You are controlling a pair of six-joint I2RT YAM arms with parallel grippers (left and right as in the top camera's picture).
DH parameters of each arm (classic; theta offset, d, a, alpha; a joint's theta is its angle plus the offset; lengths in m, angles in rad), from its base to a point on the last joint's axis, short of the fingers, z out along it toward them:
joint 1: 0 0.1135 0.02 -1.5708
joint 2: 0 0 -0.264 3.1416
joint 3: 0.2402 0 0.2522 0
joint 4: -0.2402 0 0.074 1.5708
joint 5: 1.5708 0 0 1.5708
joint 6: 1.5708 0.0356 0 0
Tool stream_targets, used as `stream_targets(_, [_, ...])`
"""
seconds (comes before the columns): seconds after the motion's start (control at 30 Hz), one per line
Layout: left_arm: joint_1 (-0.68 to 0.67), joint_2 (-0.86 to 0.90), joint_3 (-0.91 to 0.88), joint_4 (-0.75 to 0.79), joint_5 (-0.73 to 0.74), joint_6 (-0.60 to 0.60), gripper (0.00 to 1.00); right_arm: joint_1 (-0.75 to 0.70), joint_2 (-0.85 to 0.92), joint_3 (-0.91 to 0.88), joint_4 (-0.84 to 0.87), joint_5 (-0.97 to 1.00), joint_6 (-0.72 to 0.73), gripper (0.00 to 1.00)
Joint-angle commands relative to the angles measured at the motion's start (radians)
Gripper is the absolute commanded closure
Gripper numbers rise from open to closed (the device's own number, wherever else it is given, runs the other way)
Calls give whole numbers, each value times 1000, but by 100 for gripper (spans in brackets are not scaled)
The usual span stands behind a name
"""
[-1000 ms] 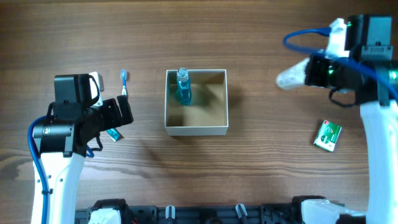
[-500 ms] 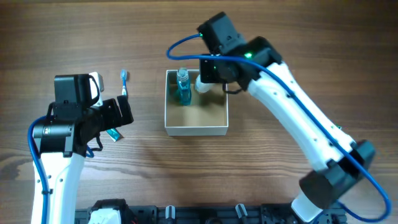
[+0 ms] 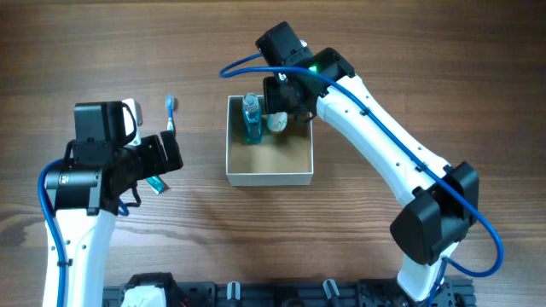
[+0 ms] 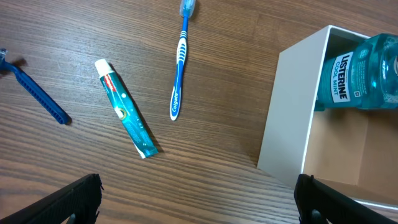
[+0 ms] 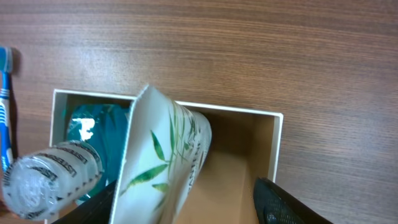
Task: Pack container
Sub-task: 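Place the Pantene tube upright in the box beside the bottle, then grasp the green Dettol soap box with the right gripper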
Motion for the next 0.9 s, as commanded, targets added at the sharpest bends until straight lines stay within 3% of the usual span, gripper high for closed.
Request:
stream_targets(0.0, [-7, 1, 19, 3, -10, -9, 0, -3, -89, 18, -3, 14, -69, 36])
stream_targets(0.13, [-7, 1, 19, 3, -10, -9, 0, -6, -298, 18, 10, 19, -94, 34])
stream_targets(0.23, [-7, 1, 19, 3, -10, -9, 0, -55, -423, 18, 14, 66, -87, 20])
stream_targets(0.27, [-7, 1, 19, 3, -10, -9, 0, -89, -446, 18, 0, 80, -71, 19])
stream_targets(0.4, [-7, 1, 19, 2, -10, -9, 0, -343, -473, 16, -238, 92, 213, 16])
stream_targets(0.53, [-7, 1, 19, 2, -10, -9, 0, -453, -531, -5, -432, 88, 221, 14])
stream_targets(0.67, [-7, 1, 19, 2, -10, -9, 0, -453, -832, -301, -357, -4, 209, 11])
stream_targets(0.77, [-7, 1, 19, 2, -10, -9, 0, -454, -1036, -628, -244, -2, 256, 0])
stream_targets(0.87, [-7, 1, 19, -3, -10, -9, 0, -513, -1065, -835, -109, 14, 241, 0])
